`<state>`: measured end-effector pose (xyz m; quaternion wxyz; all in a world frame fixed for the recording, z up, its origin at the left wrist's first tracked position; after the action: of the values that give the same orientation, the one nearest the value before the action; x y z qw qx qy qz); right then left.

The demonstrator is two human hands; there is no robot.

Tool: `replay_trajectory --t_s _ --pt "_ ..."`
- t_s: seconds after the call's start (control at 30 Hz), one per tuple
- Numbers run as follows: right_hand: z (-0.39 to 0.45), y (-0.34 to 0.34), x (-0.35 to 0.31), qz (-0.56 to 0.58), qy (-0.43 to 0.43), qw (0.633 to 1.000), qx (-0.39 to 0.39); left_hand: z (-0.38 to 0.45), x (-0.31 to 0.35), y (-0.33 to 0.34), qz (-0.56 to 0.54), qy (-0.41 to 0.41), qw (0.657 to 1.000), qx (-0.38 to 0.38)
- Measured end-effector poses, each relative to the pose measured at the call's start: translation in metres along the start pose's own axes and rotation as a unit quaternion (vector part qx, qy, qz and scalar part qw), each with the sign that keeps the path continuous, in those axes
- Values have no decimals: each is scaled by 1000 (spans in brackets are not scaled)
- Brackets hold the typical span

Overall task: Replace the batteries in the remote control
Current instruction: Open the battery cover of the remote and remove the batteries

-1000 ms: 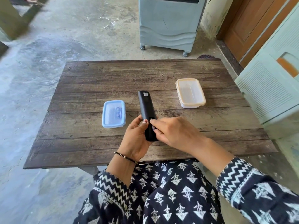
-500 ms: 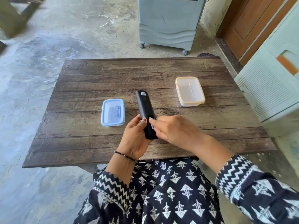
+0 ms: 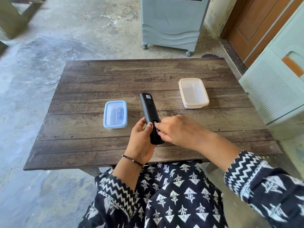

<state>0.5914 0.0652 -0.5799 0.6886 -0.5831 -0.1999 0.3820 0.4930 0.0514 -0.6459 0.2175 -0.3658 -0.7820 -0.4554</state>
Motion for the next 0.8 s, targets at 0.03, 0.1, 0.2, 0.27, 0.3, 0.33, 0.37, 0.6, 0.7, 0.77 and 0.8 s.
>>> replay_trajectory --t_s 0.03,0.1,0.2,0.27,0.3,0.33,0.37,0.6,0.7,0.77,0.8 --pt "0 0 0 -4 -2 1000 1 1 1 0 0 0 1000 -1" --pt "0 0 -1 -8 -8 1000 6 1 2 1 5 1 1000 -4" --pt "-1 -1 -3 -6 -13 1000 17 1 1 -1 12 1 1000 -2" --pt "-2 1 -3 -6 -9 1000 20 2 1 -1 15 2 1000 -3" --pt "-2 1 -2 -3 -6 1000 21 2 1 -2 17 4 1000 -5" --pt "-3 2 -2 0 -4 1000 21 2 1 -2 18 4 1000 -6" --pt "-3 2 -2 3 -3 1000 22 3 1 -2 19 5 1000 -7" --pt "-2 2 -1 29 1 999 15 6 5 -7 -4 -6 1000 3" --pt "-2 4 3 57 39 998 -2 5 6 -8 -11 -12 1000 6" --pt "-3 5 5 77 72 994 -7 4 6 -7 -14 -16 1000 3" --pt "-3 6 6 82 86 993 -3 4 6 -6 -14 -18 1000 2"
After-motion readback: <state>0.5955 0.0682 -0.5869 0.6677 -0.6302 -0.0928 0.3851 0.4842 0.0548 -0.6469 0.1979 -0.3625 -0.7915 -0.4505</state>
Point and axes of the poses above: each hand's wrist, its own z-axis towards the middle knuckle, its own y-axis out of the palm, x = y × z, the point moved 4 cm from there along z, towards the middle knuckle, and after that the axes turned 9 degrees about x, right-handed, at the moved point
